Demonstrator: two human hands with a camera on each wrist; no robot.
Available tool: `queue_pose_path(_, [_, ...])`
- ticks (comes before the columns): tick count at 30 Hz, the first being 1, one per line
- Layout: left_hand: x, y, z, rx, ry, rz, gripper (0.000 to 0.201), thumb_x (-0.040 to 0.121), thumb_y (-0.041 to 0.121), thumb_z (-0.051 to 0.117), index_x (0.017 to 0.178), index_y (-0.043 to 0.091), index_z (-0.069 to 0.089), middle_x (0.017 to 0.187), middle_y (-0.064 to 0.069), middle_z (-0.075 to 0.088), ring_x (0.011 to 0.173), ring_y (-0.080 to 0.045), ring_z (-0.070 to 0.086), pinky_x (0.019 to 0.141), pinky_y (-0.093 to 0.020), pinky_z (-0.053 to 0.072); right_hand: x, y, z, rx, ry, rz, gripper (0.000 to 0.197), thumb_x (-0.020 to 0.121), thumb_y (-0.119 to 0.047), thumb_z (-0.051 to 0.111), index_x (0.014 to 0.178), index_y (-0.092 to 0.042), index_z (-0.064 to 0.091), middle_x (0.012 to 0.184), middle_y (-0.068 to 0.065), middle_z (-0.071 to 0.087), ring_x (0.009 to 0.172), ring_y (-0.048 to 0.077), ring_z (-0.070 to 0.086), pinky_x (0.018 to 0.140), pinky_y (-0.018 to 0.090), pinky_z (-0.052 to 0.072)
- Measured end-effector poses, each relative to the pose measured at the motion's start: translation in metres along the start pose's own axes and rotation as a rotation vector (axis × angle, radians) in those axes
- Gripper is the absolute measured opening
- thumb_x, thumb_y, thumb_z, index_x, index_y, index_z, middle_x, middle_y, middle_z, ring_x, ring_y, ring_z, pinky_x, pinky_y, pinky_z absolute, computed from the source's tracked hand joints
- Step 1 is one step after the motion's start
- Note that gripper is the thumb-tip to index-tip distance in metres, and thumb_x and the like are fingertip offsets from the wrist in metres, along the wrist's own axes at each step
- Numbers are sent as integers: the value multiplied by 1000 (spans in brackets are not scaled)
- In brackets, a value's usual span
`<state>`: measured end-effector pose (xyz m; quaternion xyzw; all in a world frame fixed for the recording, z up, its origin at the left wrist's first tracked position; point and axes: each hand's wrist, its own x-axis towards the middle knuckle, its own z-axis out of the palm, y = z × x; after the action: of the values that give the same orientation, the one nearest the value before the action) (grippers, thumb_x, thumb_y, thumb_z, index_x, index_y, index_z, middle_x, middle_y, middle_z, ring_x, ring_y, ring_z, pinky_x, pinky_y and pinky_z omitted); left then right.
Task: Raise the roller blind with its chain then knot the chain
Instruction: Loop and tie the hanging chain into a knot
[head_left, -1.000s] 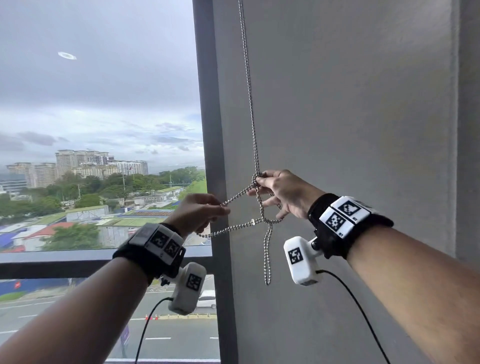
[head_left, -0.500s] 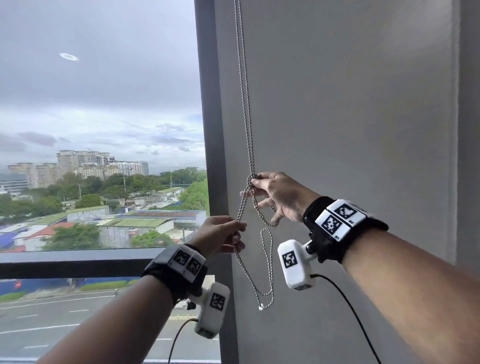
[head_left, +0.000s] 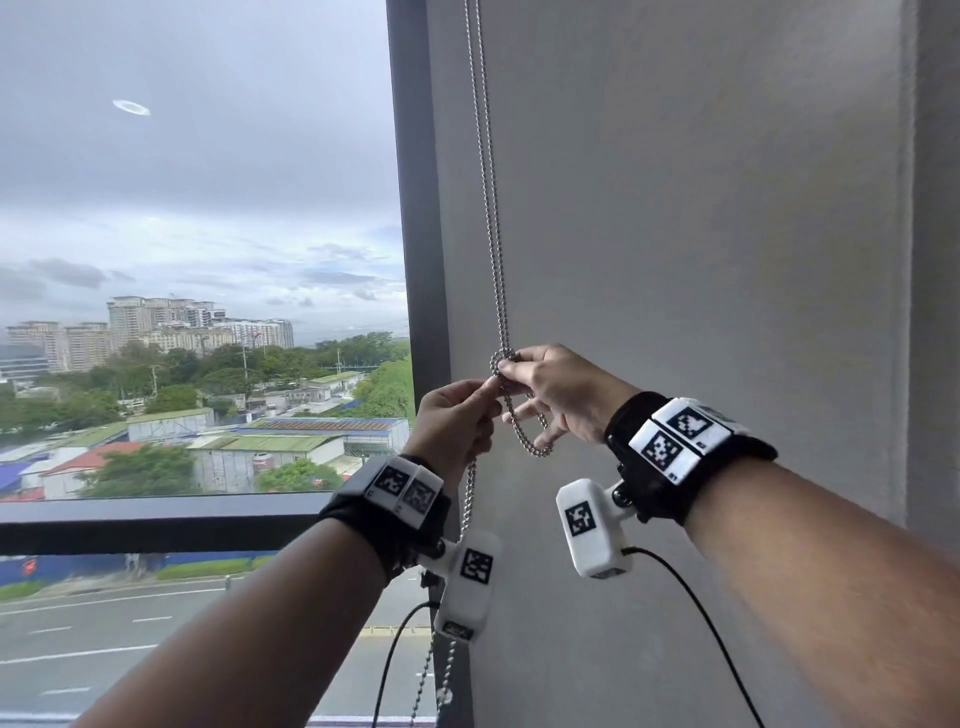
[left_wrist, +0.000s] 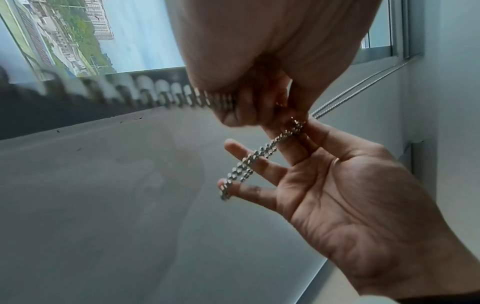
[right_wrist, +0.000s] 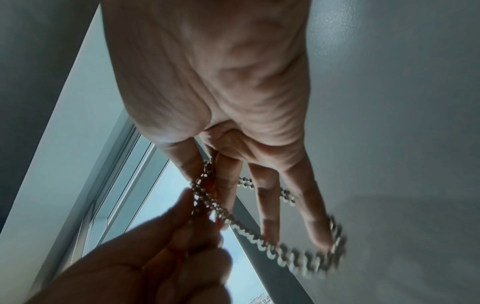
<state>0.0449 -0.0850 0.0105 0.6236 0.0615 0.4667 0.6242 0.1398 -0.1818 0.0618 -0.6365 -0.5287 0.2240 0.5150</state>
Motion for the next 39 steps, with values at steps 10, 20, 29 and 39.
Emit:
queue_pose_path(10, [-12,-34,-6,52,68,5,25,93,10,50,71,4,58,51,-2,44,34,-6,30,35,-16,27,-2,-5,-8,-545,-26,30,23,84,-34,70,89,-11,68,64,1,45,55,15,39,52,25,30])
queue_pose_path(20, [-21,-36,-10,94,108,38,23,93,20,52,75,9,60,43,11,41,32,-2,26,32,-14,21,-5,-11,-10,-400,21,55,11,84,-6,65,90,-14,65,77,4,71,69,15,60,67,29,41])
queue_pose_path(29, [-31,-61,-6,-12,92,-29,23,92,6,51,72,3,63,53,-3,53,40,-11,43,42,-21,40,0,-17,-3,-258,198,-57,11,80,-8,61,86,-16,66,81,5,66,67,14,60,63,27,42])
queue_pose_path(39, [-56,-91,-8,63,76,-109,20,94,8,47,84,11,64,53,-2,45,37,-5,29,36,-15,23,9,-9,0,-305,299,-122,8,73,-6,67,69,-12,66,69,12,69,63,21,61,46,22,36])
